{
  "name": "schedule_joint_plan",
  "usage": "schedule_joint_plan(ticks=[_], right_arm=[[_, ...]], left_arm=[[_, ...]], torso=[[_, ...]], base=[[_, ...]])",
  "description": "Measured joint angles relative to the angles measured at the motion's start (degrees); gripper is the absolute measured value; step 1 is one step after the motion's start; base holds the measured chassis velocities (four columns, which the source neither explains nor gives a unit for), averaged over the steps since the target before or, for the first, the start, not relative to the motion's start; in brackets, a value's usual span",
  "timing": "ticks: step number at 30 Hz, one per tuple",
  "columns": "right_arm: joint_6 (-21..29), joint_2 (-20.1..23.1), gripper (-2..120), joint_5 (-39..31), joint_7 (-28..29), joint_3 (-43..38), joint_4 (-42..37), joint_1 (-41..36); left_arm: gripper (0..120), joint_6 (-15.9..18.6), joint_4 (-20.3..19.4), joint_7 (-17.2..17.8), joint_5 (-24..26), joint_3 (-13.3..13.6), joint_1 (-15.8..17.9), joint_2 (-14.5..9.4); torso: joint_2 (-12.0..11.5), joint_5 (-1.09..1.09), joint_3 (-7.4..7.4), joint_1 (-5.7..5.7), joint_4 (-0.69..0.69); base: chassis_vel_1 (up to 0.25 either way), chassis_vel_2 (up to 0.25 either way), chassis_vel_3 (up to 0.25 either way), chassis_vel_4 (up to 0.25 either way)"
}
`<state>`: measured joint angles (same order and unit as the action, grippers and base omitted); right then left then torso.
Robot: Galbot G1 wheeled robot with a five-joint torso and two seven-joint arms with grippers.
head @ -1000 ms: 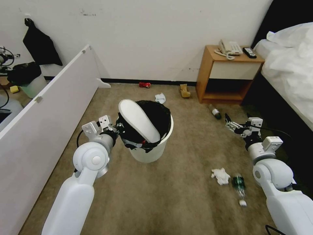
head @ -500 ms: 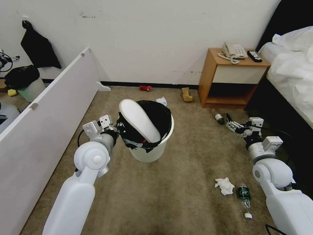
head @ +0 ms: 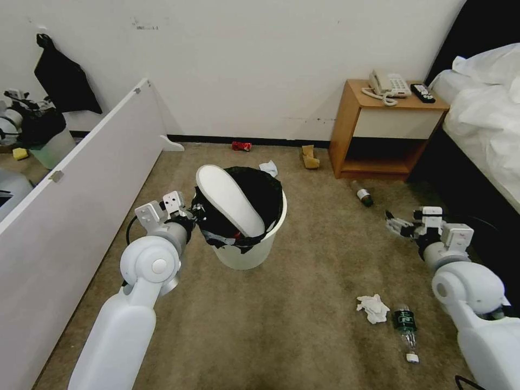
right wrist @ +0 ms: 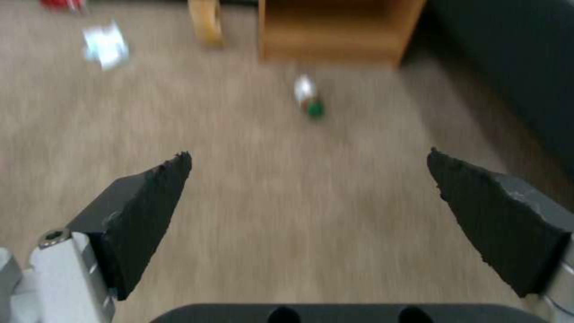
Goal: Pick up the trash bin and place the garbage on the floor into it.
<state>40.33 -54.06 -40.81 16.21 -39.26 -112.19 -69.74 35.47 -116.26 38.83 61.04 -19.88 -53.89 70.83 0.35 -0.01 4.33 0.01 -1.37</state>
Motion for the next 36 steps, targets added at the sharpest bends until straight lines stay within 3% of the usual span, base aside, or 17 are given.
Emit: schedule_joint_plan(ticks=[2,15,24,27,36], right_arm=[[2.45,1.9,100,-2.35,-0.89,-2.35,-0.56,-2.03],[2.36,8.57,100,-5.8,-6.91,-4.24,6.4,-10.73],[2.08,8.73,100,-5.66,-8.03,-2.07,9.14,-12.6],[1.99,8.74,100,-1.34,-11.11,-1.01,11.6,-13.86],[1.91,7.58,100,0.72,-13.64,0.3,14.64,-14.28]], left_arm=[[4,0.03,0.0,0.0,0.07,-0.46,-0.11,-0.33],[4,0.27,0.07,-0.24,0.96,-2.33,0.06,-1.06],[4,0.32,-0.71,-0.18,0.96,-2.45,-0.52,-0.93],[4,0.33,-0.89,-0.17,0.58,-2.59,-1.26,-0.77],[4,0.33,-1.03,-0.16,0.11,-2.05,-1.63,-0.16]], torso=[[0.0,0.0,0.0,0.0,0.0],[0.0,0.01,0.0,0.0,-0.01],[0.0,0.01,0.0,0.0,0.0],[0.0,0.01,0.0,0.0,0.0],[0.0,0.01,0.0,0.0,0.0]], base=[[0.0,0.0,0.0,0.0],[0.0,0.0,0.0,0.0],[0.0,0.0,0.0,0.0],[0.0,0.0,0.0,0.0],[0.0,0.0,0.0,0.0]])
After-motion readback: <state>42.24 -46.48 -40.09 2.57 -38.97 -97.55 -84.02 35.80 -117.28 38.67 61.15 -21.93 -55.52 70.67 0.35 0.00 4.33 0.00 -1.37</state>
